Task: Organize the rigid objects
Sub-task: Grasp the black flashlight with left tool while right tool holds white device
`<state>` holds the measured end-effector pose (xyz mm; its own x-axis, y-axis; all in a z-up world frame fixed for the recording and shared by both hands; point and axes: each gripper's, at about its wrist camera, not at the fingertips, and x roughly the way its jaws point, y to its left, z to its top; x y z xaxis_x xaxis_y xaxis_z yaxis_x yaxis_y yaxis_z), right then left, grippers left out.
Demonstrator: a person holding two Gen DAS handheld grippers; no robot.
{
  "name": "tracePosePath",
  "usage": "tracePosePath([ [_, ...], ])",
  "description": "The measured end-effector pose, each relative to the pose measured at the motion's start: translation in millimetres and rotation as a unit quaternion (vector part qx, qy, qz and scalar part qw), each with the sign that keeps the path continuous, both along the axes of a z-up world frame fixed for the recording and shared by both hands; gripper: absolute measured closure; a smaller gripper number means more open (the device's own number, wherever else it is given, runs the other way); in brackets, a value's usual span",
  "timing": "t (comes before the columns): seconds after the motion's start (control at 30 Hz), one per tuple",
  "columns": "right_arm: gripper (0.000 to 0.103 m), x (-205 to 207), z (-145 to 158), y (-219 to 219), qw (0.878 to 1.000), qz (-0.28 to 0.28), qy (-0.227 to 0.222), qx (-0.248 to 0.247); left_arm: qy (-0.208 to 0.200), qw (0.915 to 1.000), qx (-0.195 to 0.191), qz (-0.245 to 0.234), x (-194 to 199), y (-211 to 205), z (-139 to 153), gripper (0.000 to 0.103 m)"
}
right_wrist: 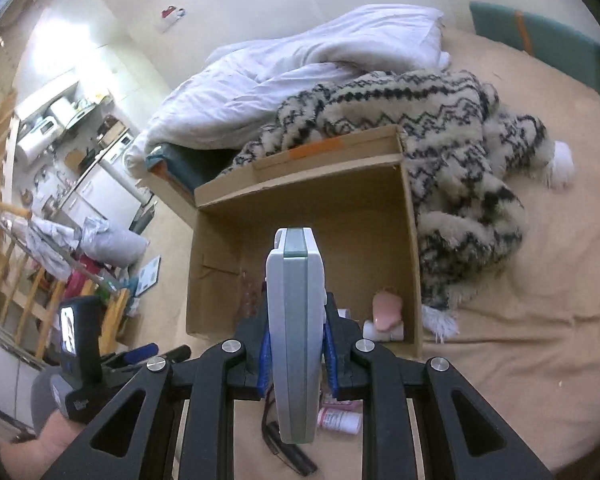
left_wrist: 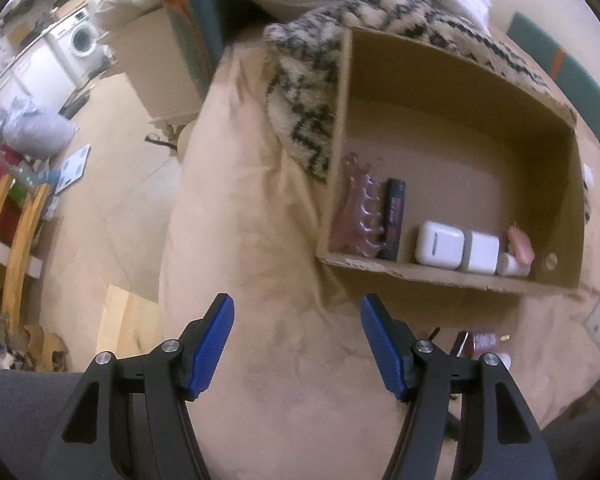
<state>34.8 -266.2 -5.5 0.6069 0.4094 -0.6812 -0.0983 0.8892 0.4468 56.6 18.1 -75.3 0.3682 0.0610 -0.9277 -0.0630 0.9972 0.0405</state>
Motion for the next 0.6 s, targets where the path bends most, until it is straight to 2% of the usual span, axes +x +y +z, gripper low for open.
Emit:
tracePosePath([
  [0.17,0.08,-2,3,-5,1.0,-0.004,-0.002,0.014,0.013,0.9979,0.015,-0.062,-7,-30,-12,0.04],
  [0.27,0.08,-1,3,-8,1.0,-0.004,0.002,0.023,0.045,0.993,0.003,-0.109,-13,-51,-25,0.04],
  [0.33,0.08,1,3,-11,0.999,-0.004,0.005,0.033,0.08,0.9839,-0.005,-0.16,-22,-70,-36,0.04],
  [0.37,0.08,1,3,-12,0.999,-0.004,0.005,0.038,0.1,0.9765,-0.006,-0.191,-27,-80,-42,0.04],
  [0.43,0.08,1,5,-13,0.999,-0.003,0.004,0.043,0.135,0.9556,-0.006,-0.262,-40,-102,-52,0.04],
  [0.5,0.08,0,6,-14,0.999,0.0,0.002,0.048,0.15,0.9421,0.001,-0.3,-49,-116,-58,0.04],
  [0.53,0.08,-1,6,-14,0.999,0.002,0.002,0.051,0.151,0.9379,0.005,-0.312,-52,-122,-61,0.039],
  [0.6,0.08,-2,8,-13,0.999,0.005,0.0,0.051,0.154,0.9336,0.016,-0.323,-53,-131,-67,0.03],
])
